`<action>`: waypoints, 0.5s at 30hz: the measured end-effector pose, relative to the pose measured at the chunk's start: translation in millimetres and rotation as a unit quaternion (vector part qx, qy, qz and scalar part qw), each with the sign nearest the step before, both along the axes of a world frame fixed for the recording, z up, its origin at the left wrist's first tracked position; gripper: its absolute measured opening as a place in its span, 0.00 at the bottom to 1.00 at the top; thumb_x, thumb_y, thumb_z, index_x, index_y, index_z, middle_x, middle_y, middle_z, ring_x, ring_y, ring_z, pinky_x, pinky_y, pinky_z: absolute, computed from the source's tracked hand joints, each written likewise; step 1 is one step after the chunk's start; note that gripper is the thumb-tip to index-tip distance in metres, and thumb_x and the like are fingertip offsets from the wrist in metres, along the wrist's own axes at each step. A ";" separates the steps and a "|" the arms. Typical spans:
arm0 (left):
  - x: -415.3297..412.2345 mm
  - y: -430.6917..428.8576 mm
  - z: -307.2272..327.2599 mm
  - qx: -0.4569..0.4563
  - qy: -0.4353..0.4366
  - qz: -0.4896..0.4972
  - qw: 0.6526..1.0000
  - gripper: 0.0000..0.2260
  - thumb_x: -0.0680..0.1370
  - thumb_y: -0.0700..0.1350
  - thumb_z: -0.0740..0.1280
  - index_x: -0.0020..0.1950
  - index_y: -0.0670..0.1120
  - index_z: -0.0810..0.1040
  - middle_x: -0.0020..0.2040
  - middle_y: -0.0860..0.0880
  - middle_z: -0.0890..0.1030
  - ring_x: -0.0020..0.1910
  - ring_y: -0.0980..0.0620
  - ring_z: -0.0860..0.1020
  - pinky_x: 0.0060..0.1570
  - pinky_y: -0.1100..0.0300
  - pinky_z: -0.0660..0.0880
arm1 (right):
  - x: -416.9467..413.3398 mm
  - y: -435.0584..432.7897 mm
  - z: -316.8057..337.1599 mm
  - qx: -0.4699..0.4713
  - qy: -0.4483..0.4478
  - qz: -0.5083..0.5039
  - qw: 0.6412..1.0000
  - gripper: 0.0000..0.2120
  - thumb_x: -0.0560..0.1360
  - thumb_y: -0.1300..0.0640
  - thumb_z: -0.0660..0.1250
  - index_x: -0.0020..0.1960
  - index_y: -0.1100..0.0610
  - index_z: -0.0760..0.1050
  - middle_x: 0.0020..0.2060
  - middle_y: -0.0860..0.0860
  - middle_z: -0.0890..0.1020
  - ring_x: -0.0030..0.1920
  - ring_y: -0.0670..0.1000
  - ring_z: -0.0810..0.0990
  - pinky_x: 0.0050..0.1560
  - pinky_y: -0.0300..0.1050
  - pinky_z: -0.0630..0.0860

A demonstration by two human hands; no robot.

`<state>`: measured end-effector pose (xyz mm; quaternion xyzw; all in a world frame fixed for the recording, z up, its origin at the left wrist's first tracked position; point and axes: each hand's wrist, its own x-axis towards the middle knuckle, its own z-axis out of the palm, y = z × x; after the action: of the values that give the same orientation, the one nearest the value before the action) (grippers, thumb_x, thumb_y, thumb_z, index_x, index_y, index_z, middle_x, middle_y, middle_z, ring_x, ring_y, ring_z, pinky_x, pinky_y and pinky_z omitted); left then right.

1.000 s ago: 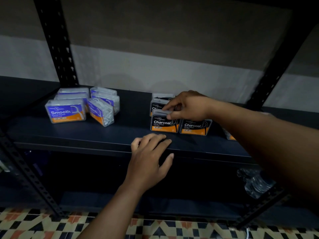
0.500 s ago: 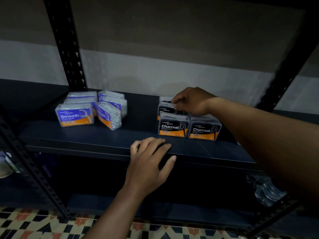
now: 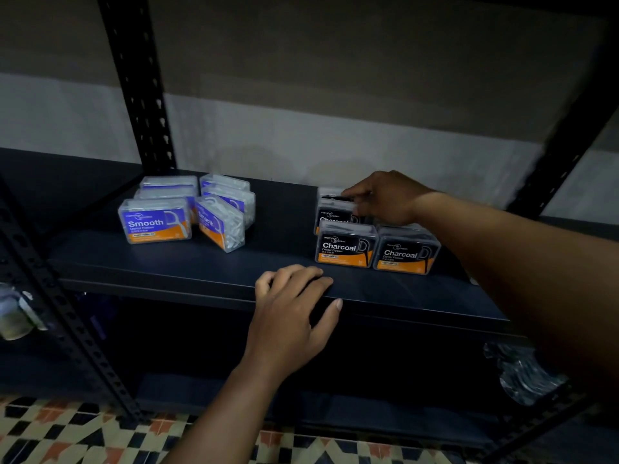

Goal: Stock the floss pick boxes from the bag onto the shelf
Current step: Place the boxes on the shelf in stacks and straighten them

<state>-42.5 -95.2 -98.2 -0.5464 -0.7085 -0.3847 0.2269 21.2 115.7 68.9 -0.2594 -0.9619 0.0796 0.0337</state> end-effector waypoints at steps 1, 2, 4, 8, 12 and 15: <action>0.2 0.2 0.0 0.000 -0.001 0.000 1.000 0.14 0.76 0.56 0.67 0.56 0.50 0.83 0.58 0.55 0.80 0.60 0.51 0.77 0.61 0.51 0.64 | 1.5 -0.4 0.6 0.000 -0.005 0.000 1.000 0.17 0.78 0.53 0.67 0.66 0.46 0.76 0.63 0.47 0.79 0.63 0.50 0.76 0.66 0.47 0.71; 0.3 0.4 0.1 0.000 -0.002 0.001 1.000 0.14 0.76 0.56 0.67 0.56 0.50 0.83 0.58 0.55 0.80 0.60 0.51 0.77 0.61 0.51 0.64 | 2.9 -0.5 1.3 -0.004 -0.011 -0.001 1.000 0.16 0.78 0.52 0.67 0.66 0.46 0.77 0.64 0.46 0.79 0.63 0.50 0.76 0.67 0.47 0.70; 0.6 1.0 0.4 0.000 -0.003 0.002 1.000 0.14 0.76 0.56 0.67 0.56 0.50 0.83 0.58 0.55 0.80 0.60 0.51 0.77 0.61 0.51 0.63 | 5.7 -0.7 3.6 -0.013 -0.020 -0.001 1.000 0.15 0.78 0.51 0.67 0.65 0.45 0.78 0.64 0.46 0.79 0.63 0.49 0.76 0.66 0.46 0.71; 1.2 0.2 0.3 -0.001 -0.006 0.002 1.000 0.14 0.76 0.56 0.67 0.56 0.51 0.83 0.58 0.55 0.80 0.60 0.51 0.77 0.60 0.51 0.64 | 9.6 -2.8 6.5 -0.030 -0.031 0.000 0.999 0.15 0.78 0.50 0.67 0.64 0.45 0.78 0.64 0.45 0.78 0.63 0.48 0.76 0.66 0.42 0.70; 1.3 -0.2 0.1 -0.006 -0.012 0.003 1.000 0.14 0.77 0.57 0.66 0.56 0.51 0.82 0.59 0.55 0.80 0.61 0.51 0.76 0.61 0.50 0.64 | 13.1 -4.9 6.6 -0.036 -0.028 0.000 0.999 0.14 0.79 0.50 0.66 0.64 0.45 0.78 0.65 0.45 0.78 0.64 0.48 0.75 0.63 0.39 0.69; 1.3 -0.1 0.0 -0.005 -0.011 0.003 1.000 0.14 0.76 0.57 0.67 0.56 0.51 0.82 0.59 0.55 0.80 0.60 0.51 0.76 0.61 0.50 0.64 | 14.7 -5.0 7.3 -0.042 -0.025 -0.004 0.999 0.14 0.79 0.50 0.67 0.63 0.45 0.79 0.64 0.45 0.78 0.63 0.48 0.76 0.63 0.39 0.69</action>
<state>-41.3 -95.3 -98.1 -0.5407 -0.7147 -0.3865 0.2175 36.0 110.6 76.2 -0.2663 -0.9573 0.1130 -0.0008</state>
